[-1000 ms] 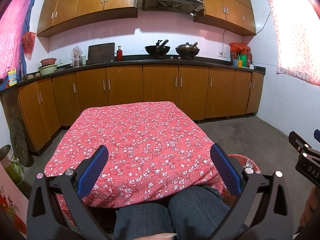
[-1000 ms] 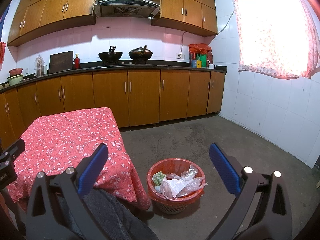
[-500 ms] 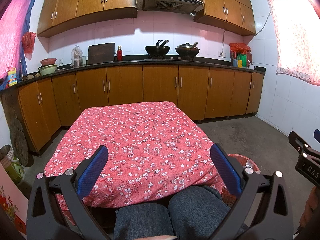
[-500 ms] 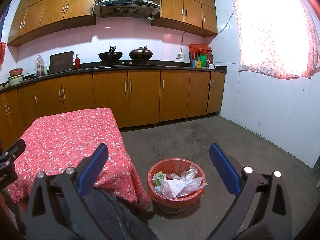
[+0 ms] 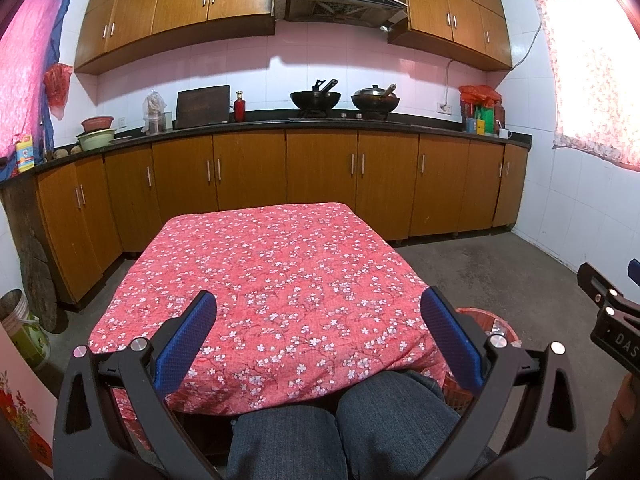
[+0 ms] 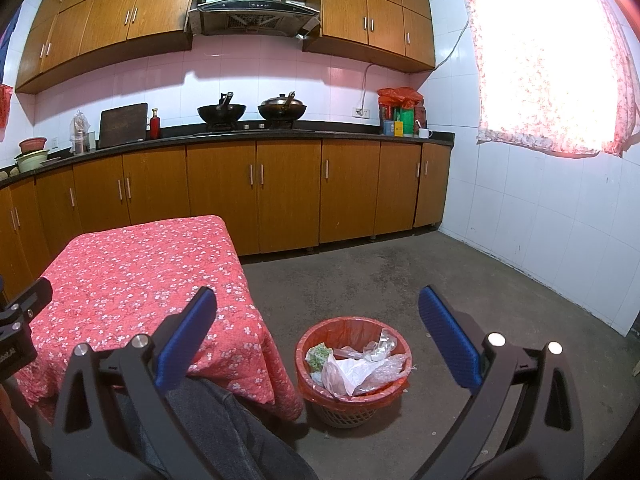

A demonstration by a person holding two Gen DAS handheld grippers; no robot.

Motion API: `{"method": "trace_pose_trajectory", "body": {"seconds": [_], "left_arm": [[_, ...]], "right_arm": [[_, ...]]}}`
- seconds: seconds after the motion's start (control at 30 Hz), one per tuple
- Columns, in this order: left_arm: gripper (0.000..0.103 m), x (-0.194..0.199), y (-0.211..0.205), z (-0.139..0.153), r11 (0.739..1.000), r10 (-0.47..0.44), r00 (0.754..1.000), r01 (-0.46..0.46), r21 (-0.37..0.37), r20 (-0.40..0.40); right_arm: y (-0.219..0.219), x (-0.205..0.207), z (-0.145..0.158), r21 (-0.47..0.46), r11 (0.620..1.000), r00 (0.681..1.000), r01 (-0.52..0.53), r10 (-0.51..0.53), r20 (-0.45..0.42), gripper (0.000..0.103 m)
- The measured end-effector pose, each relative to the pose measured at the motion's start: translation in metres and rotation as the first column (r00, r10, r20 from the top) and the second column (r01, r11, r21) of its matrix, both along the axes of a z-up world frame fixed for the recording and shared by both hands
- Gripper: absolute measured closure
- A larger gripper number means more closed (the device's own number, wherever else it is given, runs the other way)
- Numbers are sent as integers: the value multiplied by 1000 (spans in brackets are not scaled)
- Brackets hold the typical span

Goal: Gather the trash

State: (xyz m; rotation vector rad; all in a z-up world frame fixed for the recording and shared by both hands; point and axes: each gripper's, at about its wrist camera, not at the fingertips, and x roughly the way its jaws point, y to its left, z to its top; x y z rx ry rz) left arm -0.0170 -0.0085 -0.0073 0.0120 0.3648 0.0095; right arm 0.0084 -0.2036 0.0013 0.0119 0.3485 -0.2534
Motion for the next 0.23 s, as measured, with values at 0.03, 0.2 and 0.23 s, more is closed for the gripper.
{"method": "trace_pose_trajectory", "body": {"seconds": [0.03,0.2,0.23], "left_arm": [[2,0,0,0,1000,0,1000,0,-1,-1],[2,0,0,0,1000,-2,1000,2,-5,-3],[2,0,0,0,1000,-2,1000,2,-5,-5]], "right_arm": [[0,0,0,0,1000,1000,0,0,0,4],[1,0,0,0,1000,1000,0,0,1,4],[1,0,0,1,1000,1000,0,0,1,4]]}}
